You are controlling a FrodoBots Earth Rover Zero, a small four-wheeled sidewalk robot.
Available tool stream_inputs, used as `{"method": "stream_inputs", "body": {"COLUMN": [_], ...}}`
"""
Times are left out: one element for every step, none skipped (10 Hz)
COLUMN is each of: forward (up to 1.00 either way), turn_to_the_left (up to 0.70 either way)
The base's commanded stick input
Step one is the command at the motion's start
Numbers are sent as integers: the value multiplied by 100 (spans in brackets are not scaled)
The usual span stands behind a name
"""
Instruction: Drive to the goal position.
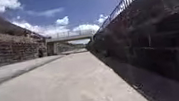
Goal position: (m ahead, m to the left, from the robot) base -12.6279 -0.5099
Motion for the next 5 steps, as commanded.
{"method": "stream_inputs", "body": {"forward": [100, 100, 100, 100, 100], "turn_to_the_left": [0, 0, 0, 0, 0]}}
